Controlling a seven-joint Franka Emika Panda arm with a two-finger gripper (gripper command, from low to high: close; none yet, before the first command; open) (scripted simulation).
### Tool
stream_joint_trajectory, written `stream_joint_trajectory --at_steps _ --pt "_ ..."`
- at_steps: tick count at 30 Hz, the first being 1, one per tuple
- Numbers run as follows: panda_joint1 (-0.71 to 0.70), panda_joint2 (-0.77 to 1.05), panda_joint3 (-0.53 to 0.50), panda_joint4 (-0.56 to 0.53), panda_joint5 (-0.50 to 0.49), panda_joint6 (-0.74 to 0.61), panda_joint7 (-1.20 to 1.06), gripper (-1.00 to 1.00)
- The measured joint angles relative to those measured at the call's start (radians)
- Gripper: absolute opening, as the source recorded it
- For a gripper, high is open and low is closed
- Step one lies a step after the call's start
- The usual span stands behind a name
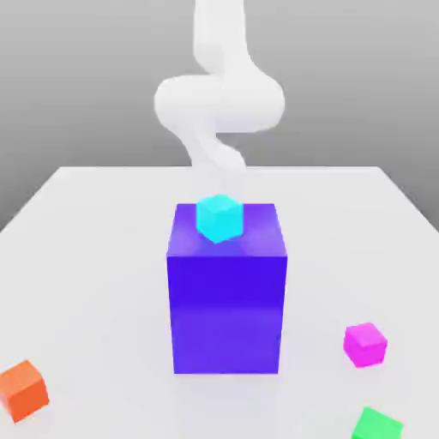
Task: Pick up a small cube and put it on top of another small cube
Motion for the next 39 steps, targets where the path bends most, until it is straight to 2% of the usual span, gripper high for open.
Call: stream_joint_trajectory --at_steps 13,22,25,30,31,37,39 --pt "0.029 0.476 0.26 -0.189 -0.099 0.253 0.241 0.0" --pt "0.146 0.802 0.351 -0.319 -0.168 0.426 0.406 0.0" --pt "0.187 0.9 0.32 -0.325 -0.222 0.491 0.464 0.0" --pt "0.316 1.054 0.162 -0.29 -0.366 0.605 0.577 0.0" --pt "0.334 1.072 0.141 -0.286 -0.381 0.619 0.589 -1.0" --pt "0.343 1.081 0.13 -0.284 -0.391 0.627 0.596 -1.0" --pt "0.315 1.049 0.164 -0.292 -0.36 0.604 0.573 -1.0"
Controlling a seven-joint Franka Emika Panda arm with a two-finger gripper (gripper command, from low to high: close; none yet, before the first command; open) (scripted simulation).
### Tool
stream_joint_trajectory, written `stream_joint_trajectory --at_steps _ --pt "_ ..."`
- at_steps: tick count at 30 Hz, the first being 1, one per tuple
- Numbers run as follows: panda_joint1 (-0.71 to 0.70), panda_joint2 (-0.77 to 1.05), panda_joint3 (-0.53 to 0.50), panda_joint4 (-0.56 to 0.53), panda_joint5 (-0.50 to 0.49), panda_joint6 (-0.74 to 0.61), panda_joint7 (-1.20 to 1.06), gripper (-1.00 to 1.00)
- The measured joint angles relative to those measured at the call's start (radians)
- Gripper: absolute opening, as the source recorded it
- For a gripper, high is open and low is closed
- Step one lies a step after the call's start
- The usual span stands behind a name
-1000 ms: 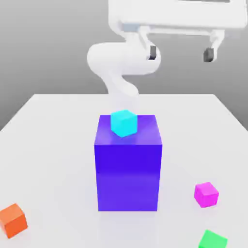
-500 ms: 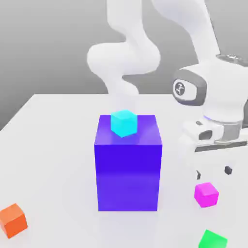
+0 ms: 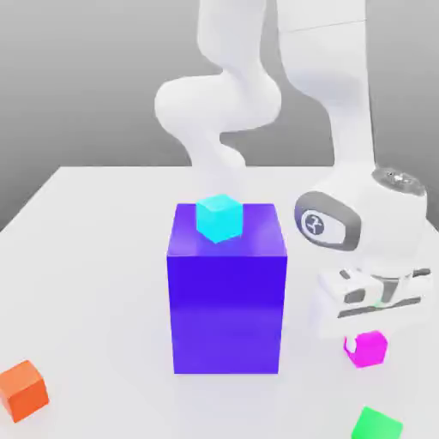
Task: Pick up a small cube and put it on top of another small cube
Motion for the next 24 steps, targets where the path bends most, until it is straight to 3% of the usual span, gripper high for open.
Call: stream_joint_trajectory --at_steps 7,18,22,23,24 --pt "-0.105 -0.177 0.137 -0.02 0.203 -0.153 -0.177 -1.0" --pt "-0.245 -0.053 0.101 0.362 0.219 -0.417 -0.522 -1.0" --pt "-0.232 0.064 0.059 0.415 0.166 -0.358 -0.524 -1.0" --pt "-0.222 0.093 0.046 0.419 0.152 -0.333 -0.516 1.0" --pt "-0.222 0.093 0.046 0.419 0.152 -0.333 -0.516 1.0"
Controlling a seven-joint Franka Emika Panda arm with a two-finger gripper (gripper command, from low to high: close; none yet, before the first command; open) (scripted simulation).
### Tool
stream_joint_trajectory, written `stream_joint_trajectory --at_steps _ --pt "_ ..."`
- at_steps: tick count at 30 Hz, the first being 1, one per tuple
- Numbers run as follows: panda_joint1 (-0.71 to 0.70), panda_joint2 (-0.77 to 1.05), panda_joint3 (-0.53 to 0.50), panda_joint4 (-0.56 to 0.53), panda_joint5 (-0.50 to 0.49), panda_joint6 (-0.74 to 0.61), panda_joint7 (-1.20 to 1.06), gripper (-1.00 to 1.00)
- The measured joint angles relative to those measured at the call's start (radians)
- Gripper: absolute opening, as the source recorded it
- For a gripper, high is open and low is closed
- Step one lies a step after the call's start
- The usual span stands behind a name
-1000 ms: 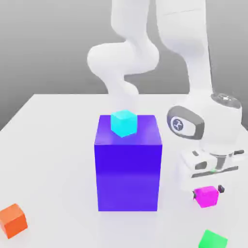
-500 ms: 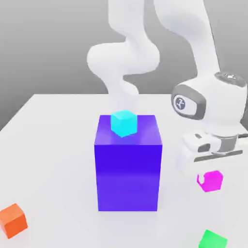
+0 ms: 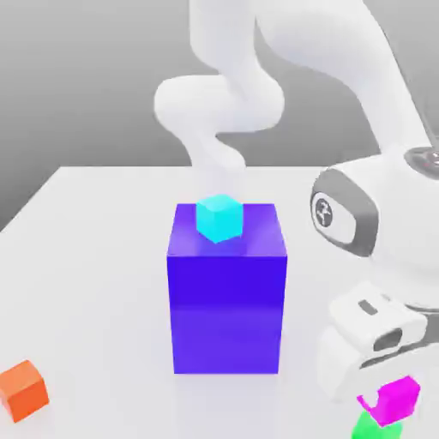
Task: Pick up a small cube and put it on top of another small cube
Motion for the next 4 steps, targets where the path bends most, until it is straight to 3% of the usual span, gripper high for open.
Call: stream_joint_trajectory --at_steps 4 --pt "0.0 0.0 0.0 0.0 0.0 0.0 0.0 1.0"
